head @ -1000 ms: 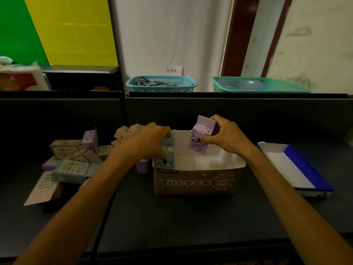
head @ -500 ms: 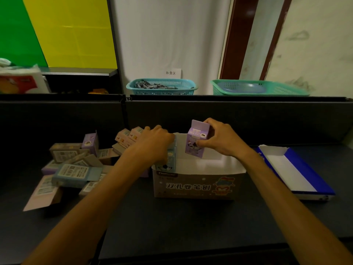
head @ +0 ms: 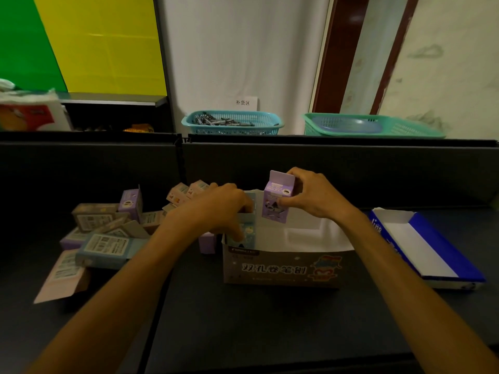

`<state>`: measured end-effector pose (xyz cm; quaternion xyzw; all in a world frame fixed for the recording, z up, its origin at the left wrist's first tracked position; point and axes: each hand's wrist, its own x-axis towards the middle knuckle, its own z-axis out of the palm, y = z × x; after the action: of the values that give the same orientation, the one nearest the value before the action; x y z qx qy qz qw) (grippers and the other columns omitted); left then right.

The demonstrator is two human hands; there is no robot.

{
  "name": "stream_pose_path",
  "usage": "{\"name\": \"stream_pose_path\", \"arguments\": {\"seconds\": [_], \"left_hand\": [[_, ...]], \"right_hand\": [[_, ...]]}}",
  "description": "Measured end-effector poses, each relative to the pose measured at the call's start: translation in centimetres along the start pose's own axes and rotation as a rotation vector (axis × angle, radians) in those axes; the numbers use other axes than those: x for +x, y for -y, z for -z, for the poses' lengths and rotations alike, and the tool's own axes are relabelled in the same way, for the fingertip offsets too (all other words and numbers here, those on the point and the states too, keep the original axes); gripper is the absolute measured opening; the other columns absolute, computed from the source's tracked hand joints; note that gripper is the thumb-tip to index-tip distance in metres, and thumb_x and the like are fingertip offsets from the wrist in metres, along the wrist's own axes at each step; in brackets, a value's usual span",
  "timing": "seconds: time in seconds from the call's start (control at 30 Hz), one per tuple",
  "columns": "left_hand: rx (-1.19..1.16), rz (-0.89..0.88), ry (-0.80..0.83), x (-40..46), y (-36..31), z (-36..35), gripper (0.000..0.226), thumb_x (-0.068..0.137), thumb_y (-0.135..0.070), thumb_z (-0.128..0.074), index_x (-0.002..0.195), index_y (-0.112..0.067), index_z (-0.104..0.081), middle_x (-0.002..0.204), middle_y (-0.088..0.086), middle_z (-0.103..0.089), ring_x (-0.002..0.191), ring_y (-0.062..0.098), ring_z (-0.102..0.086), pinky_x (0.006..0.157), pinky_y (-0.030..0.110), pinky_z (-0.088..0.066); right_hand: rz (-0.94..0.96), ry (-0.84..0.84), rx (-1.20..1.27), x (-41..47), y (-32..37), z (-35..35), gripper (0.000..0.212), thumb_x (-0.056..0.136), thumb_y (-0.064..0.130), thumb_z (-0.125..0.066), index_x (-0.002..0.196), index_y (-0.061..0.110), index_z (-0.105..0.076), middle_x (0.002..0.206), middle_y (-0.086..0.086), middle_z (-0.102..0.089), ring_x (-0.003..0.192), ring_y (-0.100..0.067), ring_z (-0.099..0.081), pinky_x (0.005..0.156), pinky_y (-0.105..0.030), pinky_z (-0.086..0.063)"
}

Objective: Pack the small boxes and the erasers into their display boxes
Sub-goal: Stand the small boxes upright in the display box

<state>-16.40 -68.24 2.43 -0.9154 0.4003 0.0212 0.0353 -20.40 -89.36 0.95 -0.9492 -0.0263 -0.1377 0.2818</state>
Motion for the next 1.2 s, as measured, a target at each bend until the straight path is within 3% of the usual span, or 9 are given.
{"name": "stream_pose_path", "arguments": {"seconds": [0.13,0.33,0.57,0.7,0.87,1.2], "left_hand": [[0.07,-0.001,-0.01,0.2,0.2,-0.3,0.048,0.077,-0.044,-0.069,0.12,-0.031,-0.052,0.118,-0.003,-0.052,0.11,0.016,-0.041,0.091,0.038,-0.029],[0.159,0.038,-0.01,0.6,-0.6,-0.4,0.05,0.081,-0.039,-0.067,0.126,-0.029,-0.048,0.129,0.004,-0.043,0.119,0.023,-0.038,0.1,0.042,-0.029],[-0.005,-0.002,-0.158,0.1,0.0,-0.2,0.05,0.081,-0.043,-0.066,0.126,-0.029,-0.048,0.126,-0.003,-0.047,0.117,0.017,-0.039,0.093,0.036,-0.034],[-0.078,0.067,-0.263,-1.1,1.8,1.3,0.057,0.083,-0.044,-0.063,0.133,-0.03,-0.041,0.137,-0.004,-0.042,0.127,0.017,-0.033,0.1,0.039,-0.034],[0.044,0.19,-0.221,-2.0,4.2,1.1,0.068,0.083,-0.044,-0.063,0.141,-0.029,-0.032,0.141,-0.001,-0.038,0.129,0.021,-0.032,0.103,0.041,-0.032],[-0.011,0.197,-0.209,-1.5,5.9,-1.5,0.08,0.079,-0.045,-0.067,0.145,-0.029,-0.023,0.144,-0.001,-0.035,0.131,0.021,-0.032,0.105,0.044,-0.032]], "right_hand": [[-0.007,-0.005,-0.004,0.0,-0.3,-0.1,0.043,0.077,0.021,-0.077,0.113,0.015,-0.054,0.112,-0.006,-0.063,0.097,-0.016,-0.061,0.081,-0.028,-0.053],[-0.018,-0.001,0.006,0.1,-0.2,-0.3,0.044,0.077,0.022,-0.078,0.113,0.016,-0.053,0.113,-0.006,-0.063,0.098,-0.016,-0.061,0.081,-0.028,-0.053],[-0.021,0.0,-0.007,0.0,-0.3,-0.4,0.044,0.076,0.021,-0.078,0.113,0.017,-0.054,0.112,-0.005,-0.063,0.097,-0.016,-0.061,0.081,-0.029,-0.054],[-0.018,0.009,-0.045,0.5,-0.1,-0.6,0.047,0.073,0.021,-0.08,0.113,0.017,-0.056,0.111,-0.005,-0.064,0.096,-0.017,-0.062,0.084,-0.036,-0.055],[-0.035,0.05,-0.162,1.6,0.4,-1.7,0.051,0.071,0.023,-0.082,0.112,0.019,-0.053,0.112,-0.008,-0.062,0.097,-0.023,-0.061,0.083,-0.042,-0.055],[-0.038,0.056,-0.321,2.4,0.2,-3.6,0.055,0.072,0.026,-0.081,0.118,0.021,-0.05,0.116,-0.004,-0.053,0.102,-0.022,-0.055,0.085,-0.038,-0.051]]}}
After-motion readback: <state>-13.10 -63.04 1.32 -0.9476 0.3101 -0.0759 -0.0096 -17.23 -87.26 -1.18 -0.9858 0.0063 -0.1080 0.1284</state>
